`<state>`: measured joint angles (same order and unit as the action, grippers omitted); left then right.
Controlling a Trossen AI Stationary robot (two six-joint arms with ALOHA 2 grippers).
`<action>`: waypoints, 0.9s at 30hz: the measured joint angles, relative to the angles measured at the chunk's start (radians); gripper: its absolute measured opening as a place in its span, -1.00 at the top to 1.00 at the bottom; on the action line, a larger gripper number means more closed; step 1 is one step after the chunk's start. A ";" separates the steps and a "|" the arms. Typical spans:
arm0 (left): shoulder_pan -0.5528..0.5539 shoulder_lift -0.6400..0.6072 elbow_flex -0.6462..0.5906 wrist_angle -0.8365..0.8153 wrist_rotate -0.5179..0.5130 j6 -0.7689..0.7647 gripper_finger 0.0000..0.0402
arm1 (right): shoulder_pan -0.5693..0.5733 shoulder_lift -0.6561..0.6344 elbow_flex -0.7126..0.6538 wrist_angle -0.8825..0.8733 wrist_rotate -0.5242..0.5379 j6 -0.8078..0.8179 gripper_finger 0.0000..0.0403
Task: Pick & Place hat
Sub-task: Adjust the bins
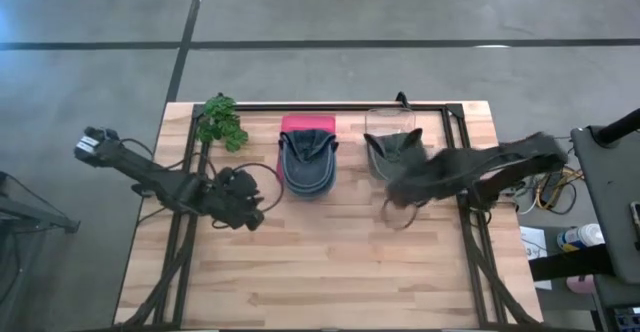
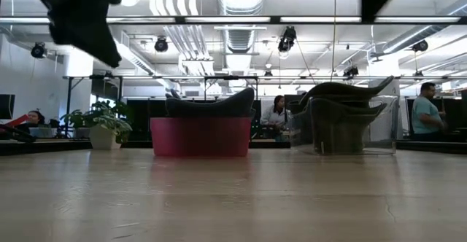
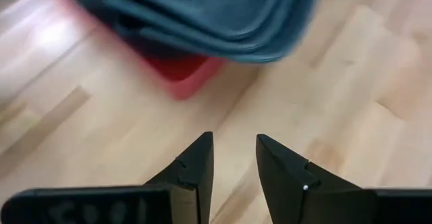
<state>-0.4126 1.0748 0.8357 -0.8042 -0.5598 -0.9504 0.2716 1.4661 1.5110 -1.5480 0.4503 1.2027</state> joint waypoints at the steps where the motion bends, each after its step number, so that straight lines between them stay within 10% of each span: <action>1: 0.000 -0.003 -0.012 -0.007 -0.002 -0.030 0.48 | -0.017 -0.053 -0.050 -0.019 0.010 0.090 0.74; 9: 0.111 -0.037 -0.148 0.023 -0.004 -0.213 0.48 | -0.293 -0.426 -0.402 0.025 0.132 0.389 0.72; 16: 0.388 -0.074 -0.227 0.258 0.112 -0.057 0.53 | -0.733 -0.545 -0.732 0.514 -0.152 0.044 0.72; 27: 0.719 -0.029 -0.237 0.376 0.281 0.087 0.55 | -1.099 -0.489 -0.917 0.771 -0.233 -0.227 0.72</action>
<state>0.3064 1.0457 0.5985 -0.4278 -0.2786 -0.8632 -0.8278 0.9766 0.5938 -0.7769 0.2168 0.9761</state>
